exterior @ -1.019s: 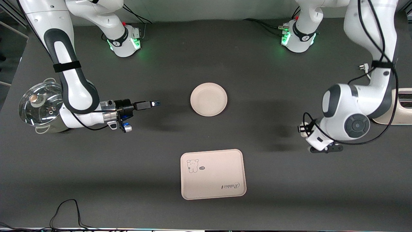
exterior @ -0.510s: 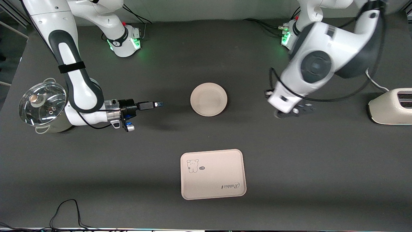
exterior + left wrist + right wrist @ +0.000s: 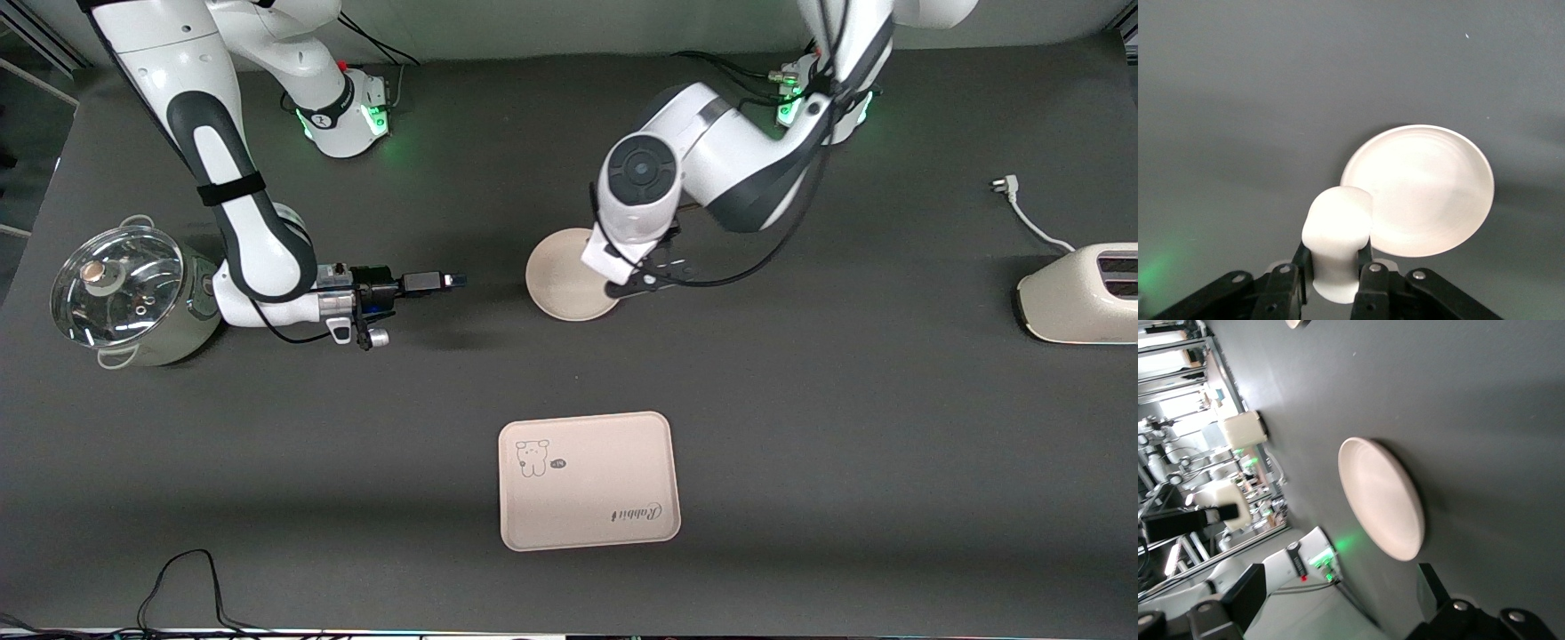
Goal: Place bun in plate and plate on tray
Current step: 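Carry the bun with the left gripper while the right gripper approaches the plate, then set the bun on the plate while the right gripper grips the rim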
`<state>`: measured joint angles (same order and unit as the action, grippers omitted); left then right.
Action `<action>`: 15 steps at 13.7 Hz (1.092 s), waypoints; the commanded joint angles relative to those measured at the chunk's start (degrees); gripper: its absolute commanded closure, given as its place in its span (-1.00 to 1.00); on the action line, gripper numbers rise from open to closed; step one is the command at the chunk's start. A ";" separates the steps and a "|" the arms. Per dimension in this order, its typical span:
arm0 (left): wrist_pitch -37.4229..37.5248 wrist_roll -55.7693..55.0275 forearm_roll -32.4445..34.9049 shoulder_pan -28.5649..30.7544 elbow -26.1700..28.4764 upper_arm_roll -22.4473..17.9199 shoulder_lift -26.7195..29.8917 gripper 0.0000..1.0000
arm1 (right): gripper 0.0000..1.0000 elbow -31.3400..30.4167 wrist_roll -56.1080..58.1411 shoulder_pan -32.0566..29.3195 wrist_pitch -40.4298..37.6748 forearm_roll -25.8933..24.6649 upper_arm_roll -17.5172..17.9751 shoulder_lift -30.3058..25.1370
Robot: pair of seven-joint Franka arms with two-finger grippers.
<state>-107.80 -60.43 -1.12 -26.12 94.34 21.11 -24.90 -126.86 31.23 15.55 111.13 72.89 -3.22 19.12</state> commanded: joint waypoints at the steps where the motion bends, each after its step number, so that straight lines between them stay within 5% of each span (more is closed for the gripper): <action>1: -5.91 -4.94 1.03 -3.05 0.58 -0.54 -3.65 0.40 | -1.00 -1.90 1.64 2.81 3.83 1.72 -0.39 -2.59; 4: -12.07 -7.93 2.26 -5.60 1.11 -0.54 -8.04 0.39 | -1.00 -3.74 8.55 4.39 5.77 7.15 -0.39 -1.54; 9: -18.50 -14.44 7.27 -8.07 1.20 -0.54 -13.85 0.34 | -1.00 -4.01 9.90 5.71 6.73 8.40 -0.21 0.13; 10: -18.50 -14.45 7.27 -8.07 1.20 -0.54 -14.03 0.22 | -1.00 -4.01 9.90 7.11 7.78 9.36 -0.21 0.57; 12: -18.33 -14.45 7.27 -7.72 1.20 -0.54 -13.86 -0.87 | -1.00 -3.92 10.16 10.79 11.81 12.35 -0.30 1.19; 15: -17.27 -14.36 7.27 -7.28 1.11 -0.54 -13.33 -0.98 | -1.00 -3.92 10.16 13.62 16.22 12.97 -0.30 1.36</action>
<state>-126.03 -73.30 5.21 -33.31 95.38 20.80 -39.34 -130.62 39.62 27.42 125.11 84.15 -3.07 20.43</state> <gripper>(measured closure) 0.300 0.000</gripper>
